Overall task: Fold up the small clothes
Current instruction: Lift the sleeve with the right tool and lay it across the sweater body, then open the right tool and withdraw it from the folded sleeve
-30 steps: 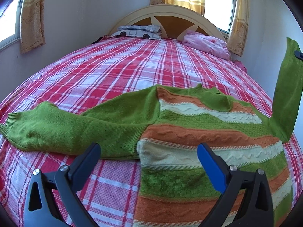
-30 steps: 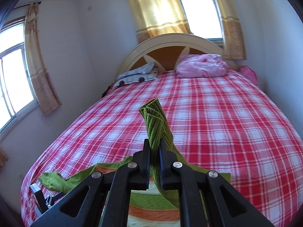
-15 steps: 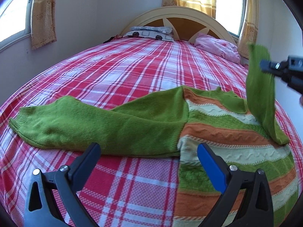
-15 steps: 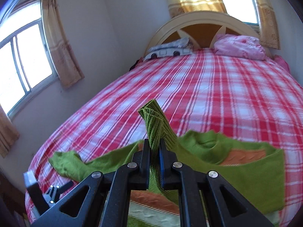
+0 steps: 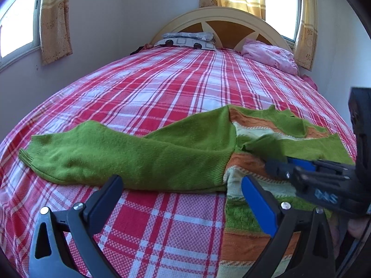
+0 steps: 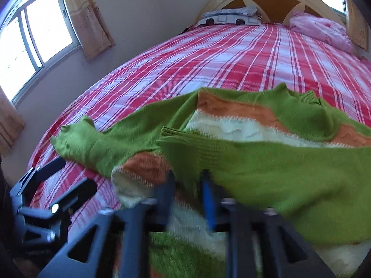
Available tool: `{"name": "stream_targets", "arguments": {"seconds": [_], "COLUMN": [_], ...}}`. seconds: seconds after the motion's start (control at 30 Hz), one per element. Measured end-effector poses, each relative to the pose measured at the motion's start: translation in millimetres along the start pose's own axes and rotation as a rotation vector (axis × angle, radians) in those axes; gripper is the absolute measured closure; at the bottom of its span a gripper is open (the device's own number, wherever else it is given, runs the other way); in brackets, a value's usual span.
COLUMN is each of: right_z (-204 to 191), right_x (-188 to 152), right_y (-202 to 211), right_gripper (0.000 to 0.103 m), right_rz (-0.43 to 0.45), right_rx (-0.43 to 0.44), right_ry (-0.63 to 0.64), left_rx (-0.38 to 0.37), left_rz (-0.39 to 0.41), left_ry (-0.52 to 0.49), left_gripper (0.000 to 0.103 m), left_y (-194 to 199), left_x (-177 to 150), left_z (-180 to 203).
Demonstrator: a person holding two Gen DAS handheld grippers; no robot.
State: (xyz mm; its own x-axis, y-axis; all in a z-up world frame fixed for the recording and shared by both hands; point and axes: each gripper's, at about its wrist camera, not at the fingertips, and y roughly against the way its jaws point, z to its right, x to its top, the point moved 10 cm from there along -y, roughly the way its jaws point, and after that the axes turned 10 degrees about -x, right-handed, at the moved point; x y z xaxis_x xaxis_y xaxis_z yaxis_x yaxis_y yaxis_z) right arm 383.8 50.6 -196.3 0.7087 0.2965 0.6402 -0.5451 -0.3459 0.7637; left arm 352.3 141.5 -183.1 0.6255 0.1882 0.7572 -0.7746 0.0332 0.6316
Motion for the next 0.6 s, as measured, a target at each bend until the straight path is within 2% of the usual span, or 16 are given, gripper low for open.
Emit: {"name": "stream_targets", "arguments": {"seconds": [0.03,0.07,0.2,0.3,0.33,0.37,0.4,0.47,0.53,0.57,0.6], "right_z": [4,9,51,107,136,152,182,224,254,259,257], "right_x": [-3,-5,-11,-8,-6,-4,-7,-21,-42,-51,-52], "right_y": [9,18,54,73,78,81,81,72,62,59,62], "right_gripper": [0.036,0.036,0.036,0.036,0.037,0.037,0.037,0.037,0.037,0.037,0.037], "right_rz": [0.006,0.019,0.051,0.082,0.095,0.098,0.085,0.023,-0.051,-0.069,-0.046], "right_rx": [0.013,0.022,-0.044,-0.187,-0.273,-0.315,-0.379,-0.431,-0.459,-0.437,-0.415], "right_ry": [0.000,0.000,-0.004,-0.021,-0.030,-0.041,-0.074,-0.141,-0.185,-0.201,-0.204], "left_rx": [0.001,0.002,0.007,0.014,0.033,0.056,0.082,0.122,0.147,0.144,0.142], "left_rz": [0.002,0.003,0.004,-0.006,-0.012,-0.025,-0.046,-0.089,-0.141,-0.138,-0.137], "left_ry": [-0.010,-0.019,-0.060,-0.101,-0.116,-0.139,-0.154,-0.177,-0.202,-0.203,-0.204], "left_gripper": [0.000,0.000,0.000,0.000,0.000,0.000,0.000,0.000,0.000,0.000,0.000], "left_y": [0,-1,-11,-25,-32,-40,-47,-58,-68,-67,-65], "left_x": [2,5,19,26,27,26,22,13,-1,-1,0], "left_z": [2,4,21,42,46,51,52,52,50,50,50]}}
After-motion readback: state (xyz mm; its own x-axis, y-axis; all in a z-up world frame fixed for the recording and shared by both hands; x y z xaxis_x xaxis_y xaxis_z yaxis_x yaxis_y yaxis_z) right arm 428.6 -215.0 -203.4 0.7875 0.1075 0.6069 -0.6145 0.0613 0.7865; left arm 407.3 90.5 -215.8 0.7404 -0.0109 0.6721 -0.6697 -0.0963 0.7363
